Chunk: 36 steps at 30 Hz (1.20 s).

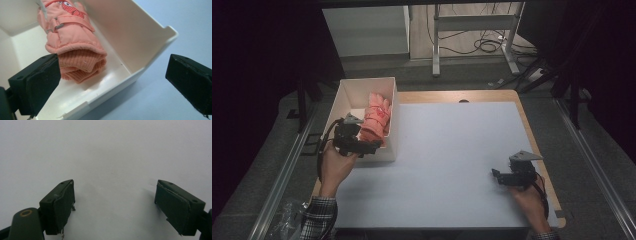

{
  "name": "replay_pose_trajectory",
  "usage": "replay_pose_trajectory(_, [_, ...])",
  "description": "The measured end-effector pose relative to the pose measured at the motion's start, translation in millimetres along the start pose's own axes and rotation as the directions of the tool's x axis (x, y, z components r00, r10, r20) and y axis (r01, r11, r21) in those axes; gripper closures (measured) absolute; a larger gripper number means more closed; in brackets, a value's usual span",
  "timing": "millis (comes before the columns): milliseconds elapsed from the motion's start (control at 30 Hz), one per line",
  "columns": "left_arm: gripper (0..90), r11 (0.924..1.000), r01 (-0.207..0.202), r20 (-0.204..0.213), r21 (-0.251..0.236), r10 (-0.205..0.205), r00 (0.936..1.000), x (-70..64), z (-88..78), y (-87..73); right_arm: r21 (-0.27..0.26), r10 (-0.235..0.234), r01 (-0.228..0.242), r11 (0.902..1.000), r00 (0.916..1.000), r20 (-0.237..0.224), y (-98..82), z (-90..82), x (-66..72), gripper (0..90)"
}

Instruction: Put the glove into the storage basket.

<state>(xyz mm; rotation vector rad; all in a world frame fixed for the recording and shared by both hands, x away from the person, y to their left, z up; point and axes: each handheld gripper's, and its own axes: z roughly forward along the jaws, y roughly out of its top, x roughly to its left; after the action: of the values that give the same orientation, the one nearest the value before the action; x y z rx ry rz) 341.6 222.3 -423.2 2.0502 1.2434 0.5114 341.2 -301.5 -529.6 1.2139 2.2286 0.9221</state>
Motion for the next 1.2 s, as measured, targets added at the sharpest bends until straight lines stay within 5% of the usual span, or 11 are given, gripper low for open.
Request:
replay_pose_trajectory(567, [0.0,0.9939,-0.103,0.084,-0.041,0.106,0.9908,-42.8,-7.3,-12.0,-0.001,-0.002,0.002,1.0,1.0,0.001,-0.1,0.1,0.0,16.8])
replay_pose_trajectory(900, [0.0,0.9808,-0.188,0.13,-0.054,0.193,0.9725,-72.1,4.7,-28.7,0.0,-0.001,0.001,1.0,1.0,0.0,0.0,0.0,-0.1,16.7])
replay_pose_trajectory(1200, [0.0,0.9758,-0.214,0.168,-0.046,0.218,0.9613,-90.5,28.6,-47.5,-0.001,-0.001,0.001,1.0,1.0,0.0,0.0,0.0,-0.1,16.7])
